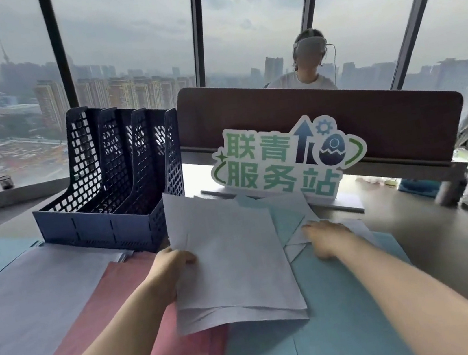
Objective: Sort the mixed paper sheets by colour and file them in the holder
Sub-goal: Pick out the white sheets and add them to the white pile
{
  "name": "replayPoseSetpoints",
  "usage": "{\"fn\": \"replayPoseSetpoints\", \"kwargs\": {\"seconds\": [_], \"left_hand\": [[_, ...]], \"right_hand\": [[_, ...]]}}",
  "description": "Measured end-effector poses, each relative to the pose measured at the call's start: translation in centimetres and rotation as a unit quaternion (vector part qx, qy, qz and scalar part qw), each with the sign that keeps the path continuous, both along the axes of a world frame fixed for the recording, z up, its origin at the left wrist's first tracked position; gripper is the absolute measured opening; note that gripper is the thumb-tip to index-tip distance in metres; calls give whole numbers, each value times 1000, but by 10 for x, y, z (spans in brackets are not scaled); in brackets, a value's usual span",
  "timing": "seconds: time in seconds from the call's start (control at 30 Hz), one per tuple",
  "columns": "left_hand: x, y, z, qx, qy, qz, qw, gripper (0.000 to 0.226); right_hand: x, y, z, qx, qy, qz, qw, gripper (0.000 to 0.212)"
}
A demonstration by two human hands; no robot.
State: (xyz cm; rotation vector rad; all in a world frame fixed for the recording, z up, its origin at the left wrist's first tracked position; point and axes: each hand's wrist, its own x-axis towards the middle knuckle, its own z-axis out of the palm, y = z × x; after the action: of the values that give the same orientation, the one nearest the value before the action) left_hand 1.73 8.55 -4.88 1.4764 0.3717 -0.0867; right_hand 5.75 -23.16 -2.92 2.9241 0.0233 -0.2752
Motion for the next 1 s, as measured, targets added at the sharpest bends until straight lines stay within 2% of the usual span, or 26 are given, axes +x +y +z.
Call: {"fn": "replayPoseSetpoints", "kwargs": {"seconds": [0.13, 0.3, 0.5, 0.6, 0.67, 0.8, 0.9, 1.0], "left_hand": [[5, 1, -3, 2, 15, -8, 1000, 16], [7, 2, -5, -13, 18, -6, 1000, 17], [12, 3, -11, -24, 23, 21, 999, 22], [12, 4, -11, -25, 25, 19, 999, 23], [11, 3, -10, -24, 26, 17, 999, 23], [9, 4, -9, -26, 22, 17, 999, 25], [6, 3, -8, -31, 18, 25, 999, 25], [4, 3, -7, -32, 10, 27, 999, 24]], "right_hand": [[24, 5, -1, -78, 42, 46, 995, 52], [27, 7, -7, -68, -20, 70, 995, 38], [10, -1, 10, -76, -81, -16, 994, 33], [-8, -10, 36, -124, -62, -64, 988, 40], [-17, -13, 49, -122, -36, -103, 986, 43], [-32, -7, 71, -95, -5, -161, 982, 32], [-46, -2, 85, -81, 12, -192, 978, 9], [-55, -3, 87, -58, 24, -205, 977, 15]]}}
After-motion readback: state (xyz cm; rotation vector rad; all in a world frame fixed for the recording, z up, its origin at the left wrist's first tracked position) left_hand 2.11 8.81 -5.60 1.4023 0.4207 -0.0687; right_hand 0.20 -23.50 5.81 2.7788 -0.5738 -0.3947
